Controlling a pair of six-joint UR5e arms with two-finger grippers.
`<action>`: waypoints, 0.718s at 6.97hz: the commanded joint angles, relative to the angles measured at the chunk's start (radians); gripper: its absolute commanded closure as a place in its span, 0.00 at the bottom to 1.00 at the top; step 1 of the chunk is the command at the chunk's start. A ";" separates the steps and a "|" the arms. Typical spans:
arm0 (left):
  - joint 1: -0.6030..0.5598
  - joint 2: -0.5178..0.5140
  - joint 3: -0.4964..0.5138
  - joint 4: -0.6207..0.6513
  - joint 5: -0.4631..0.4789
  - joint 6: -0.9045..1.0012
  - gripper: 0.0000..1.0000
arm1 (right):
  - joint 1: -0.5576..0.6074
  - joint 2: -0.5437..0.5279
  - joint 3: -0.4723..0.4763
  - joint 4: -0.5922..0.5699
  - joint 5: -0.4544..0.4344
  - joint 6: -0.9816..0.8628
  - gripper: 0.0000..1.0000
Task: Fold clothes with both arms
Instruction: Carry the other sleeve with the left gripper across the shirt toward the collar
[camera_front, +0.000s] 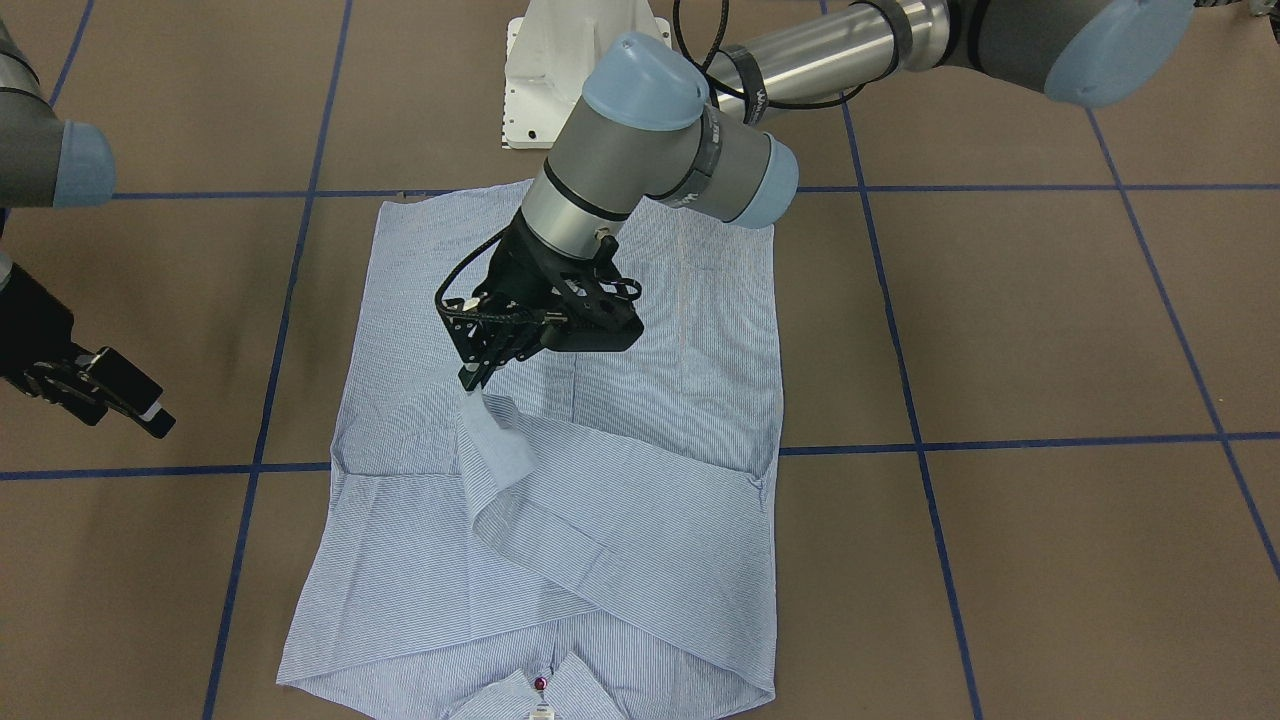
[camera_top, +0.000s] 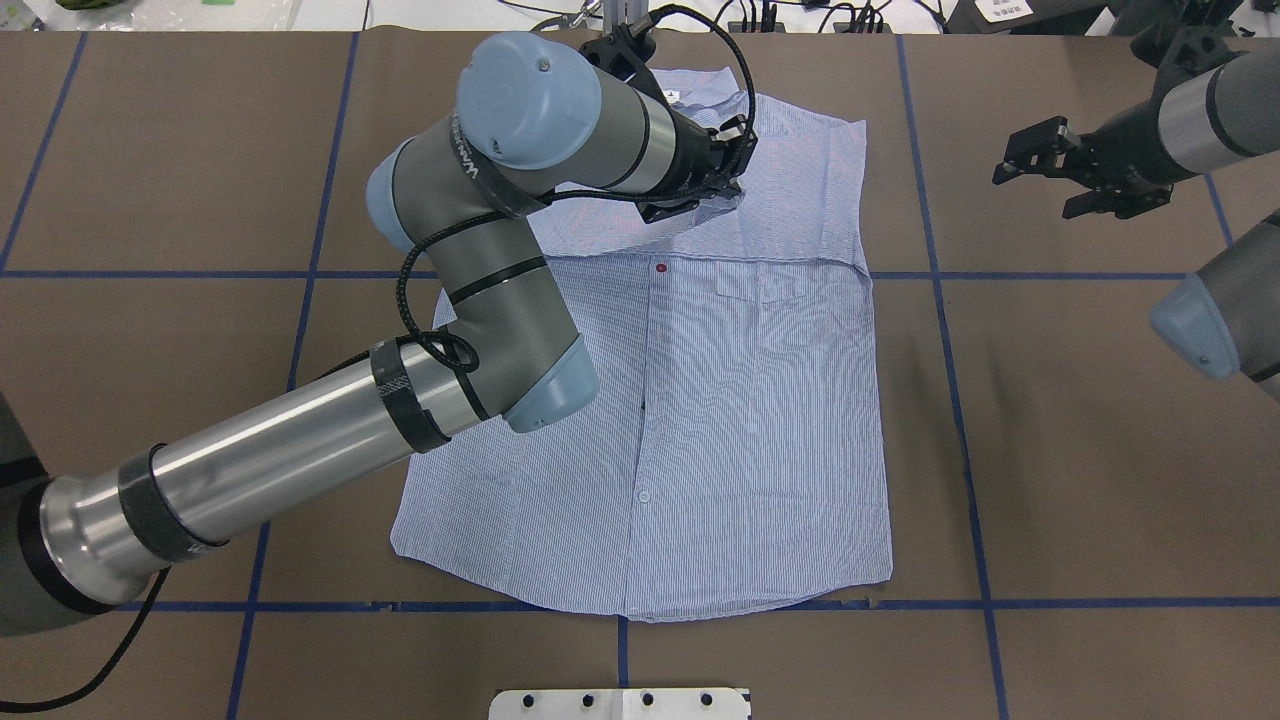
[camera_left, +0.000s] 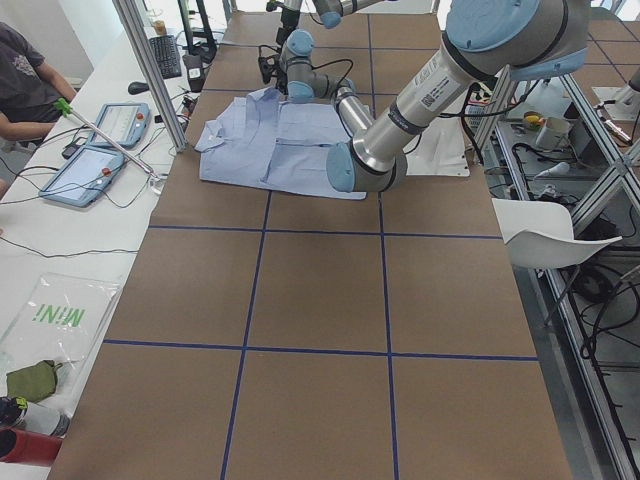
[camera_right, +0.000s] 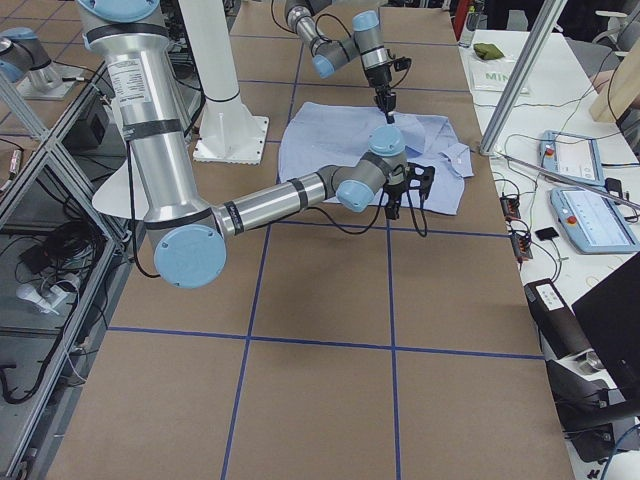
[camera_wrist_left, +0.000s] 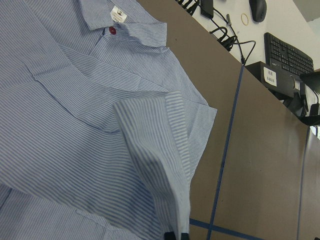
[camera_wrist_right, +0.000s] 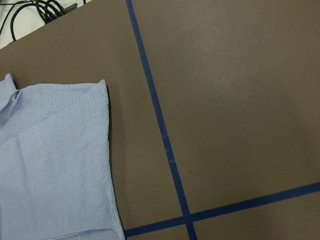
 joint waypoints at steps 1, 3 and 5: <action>0.004 -0.029 0.029 0.001 0.008 0.003 0.08 | 0.000 -0.004 0.009 0.000 0.006 0.005 0.00; 0.001 0.055 -0.117 0.026 0.000 0.004 0.09 | -0.035 -0.002 0.047 0.002 -0.003 0.055 0.00; -0.009 0.268 -0.424 0.163 -0.047 0.164 0.10 | -0.224 -0.007 0.157 -0.005 -0.166 0.312 0.00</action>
